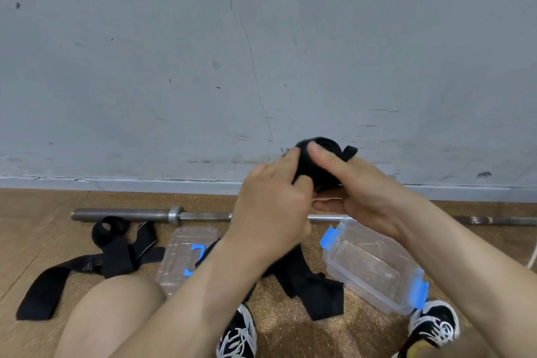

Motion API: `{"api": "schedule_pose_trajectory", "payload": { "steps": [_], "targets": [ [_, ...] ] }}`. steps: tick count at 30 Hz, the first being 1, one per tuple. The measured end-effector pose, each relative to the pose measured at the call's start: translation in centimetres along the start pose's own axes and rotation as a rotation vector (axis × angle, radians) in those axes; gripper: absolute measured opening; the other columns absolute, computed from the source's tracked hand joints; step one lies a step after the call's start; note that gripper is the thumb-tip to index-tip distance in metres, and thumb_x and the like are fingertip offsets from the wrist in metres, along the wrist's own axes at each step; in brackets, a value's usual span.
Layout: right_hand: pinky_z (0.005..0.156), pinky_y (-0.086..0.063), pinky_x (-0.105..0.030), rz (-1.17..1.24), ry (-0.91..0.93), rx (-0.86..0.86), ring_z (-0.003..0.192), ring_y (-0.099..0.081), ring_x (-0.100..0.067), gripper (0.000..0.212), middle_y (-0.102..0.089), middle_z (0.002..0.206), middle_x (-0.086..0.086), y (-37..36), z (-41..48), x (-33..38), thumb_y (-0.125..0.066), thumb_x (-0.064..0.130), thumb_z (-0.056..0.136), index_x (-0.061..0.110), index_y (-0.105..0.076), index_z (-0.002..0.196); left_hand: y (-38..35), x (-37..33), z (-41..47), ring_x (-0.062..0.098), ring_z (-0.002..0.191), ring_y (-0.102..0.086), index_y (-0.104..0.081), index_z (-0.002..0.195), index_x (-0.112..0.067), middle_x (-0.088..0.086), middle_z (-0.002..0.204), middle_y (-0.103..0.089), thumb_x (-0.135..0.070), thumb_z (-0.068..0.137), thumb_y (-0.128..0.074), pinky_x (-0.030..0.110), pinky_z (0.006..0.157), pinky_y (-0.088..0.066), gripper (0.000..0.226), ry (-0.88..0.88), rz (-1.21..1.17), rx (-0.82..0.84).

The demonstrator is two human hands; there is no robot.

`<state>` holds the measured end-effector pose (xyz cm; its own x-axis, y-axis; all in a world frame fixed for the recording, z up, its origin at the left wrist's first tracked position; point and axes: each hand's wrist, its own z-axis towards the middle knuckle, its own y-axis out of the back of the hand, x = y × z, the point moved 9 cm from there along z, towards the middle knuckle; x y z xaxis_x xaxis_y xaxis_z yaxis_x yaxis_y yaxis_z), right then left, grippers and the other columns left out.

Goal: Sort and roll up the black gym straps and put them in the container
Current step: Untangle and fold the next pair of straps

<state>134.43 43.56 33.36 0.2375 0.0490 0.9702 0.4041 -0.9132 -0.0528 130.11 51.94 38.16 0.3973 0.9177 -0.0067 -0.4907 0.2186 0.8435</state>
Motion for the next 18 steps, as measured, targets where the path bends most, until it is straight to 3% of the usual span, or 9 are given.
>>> {"api": "schedule_pose_trajectory", "payload": {
  "steps": [2,6,9,11,13,15,18],
  "targets": [
    [0.096,-0.055,-0.045,0.022,0.04,-0.052,0.102,-0.071,-0.03,0.06,-0.074,0.108,-0.015,0.2,0.3,-0.1,-0.074,0.05,0.066,0.008,-0.071,0.109,-0.2,-1.6,-0.2,0.037,0.068,-0.059,-0.06,0.064,-0.002,0.024,0.088,-0.067,-0.001,0.056,-0.052,0.029,0.064,-0.023,0.011,-0.033,0.018,0.003],
    [0.07,-0.061,-0.032,0.128,0.062,-0.103,0.088,-0.072,-0.02,0.037,-0.075,0.101,-0.014,1.2,0.5,-0.5,-0.074,0.03,0.082,0.005,-0.073,0.109,-1.0,-1.5,-0.3,0.037,0.079,-0.064,-0.064,0.069,-0.001,0.022,0.094,-0.068,-0.002,0.069,-0.042,0.031,0.06,-0.039,0.022,-0.047,0.019,-0.026],
    [0.06,-0.056,-0.031,0.17,0.09,-0.14,0.083,-0.071,-0.021,0.023,-0.073,0.095,-0.013,1.9,0.7,-0.4,-0.071,0.021,0.088,0.007,-0.071,0.106,-1.4,-1.5,-0.6,0.041,0.094,-0.068,-0.067,0.072,-0.002,0.025,0.111,-0.069,0.003,0.07,-0.065,0.039,0.062,-0.052,0.006,-0.015,-0.012,0.013],
    [0.061,-0.057,-0.034,0.207,0.124,-0.224,0.084,-0.072,-0.022,0.017,-0.072,0.097,-0.011,2.9,1.0,-0.2,-0.069,0.019,0.091,0.012,-0.067,0.106,-1.4,-1.6,-0.6,0.041,0.099,-0.069,-0.066,0.069,-0.003,0.026,0.113,-0.069,0.006,0.062,-0.076,0.041,0.062,-0.056,0.015,-0.001,0.01,0.035],
    [0.064,-0.059,-0.036,0.21,0.15,-0.33,0.09,-0.071,-0.023,0.023,-0.071,0.105,-0.01,4.1,1.4,-0.3,-0.067,0.021,0.093,0.012,-0.062,0.113,-1.2,-2.0,-0.6,0.033,0.077,-0.071,-0.062,0.06,-0.008,0.016,0.086,-0.073,0.003,0.051,-0.078,0.032,0.05,-0.046,0.022,-0.016,0.044,0.071],
    [0.07,-0.06,-0.041,0.145,0.17,-0.449,0.097,-0.07,-0.027,0.021,-0.069,0.109,-0.011,5.3,1.8,-0.6,-0.066,0.024,0.095,0.013,-0.06,0.112,-1.1,-3.0,-0.5,0.022,0.044,-0.053,-0.054,0.05,-0.015,0.003,0.051,-0.055,-0.005,0.033,-0.081,0.023,0.047,-0.02,0.033,-0.058,0.103,0.125],
    [0.081,-0.057,-0.041,0.13,0.159,-0.576,0.102,-0.067,-0.028,0.011,-0.067,0.107,-0.009,7.0,2.2,-1.6,-0.062,0.027,0.097,0.017,-0.057,0.099,-2.5,-4.9,-1.1,0.017,0.034,-0.043,-0.05,0.045,-0.02,-0.002,0.041,-0.044,-0.012,0.022,-0.078,0.022,0.051,-0.015,0.037,-0.187,0.179,0.233]
  ]
}}
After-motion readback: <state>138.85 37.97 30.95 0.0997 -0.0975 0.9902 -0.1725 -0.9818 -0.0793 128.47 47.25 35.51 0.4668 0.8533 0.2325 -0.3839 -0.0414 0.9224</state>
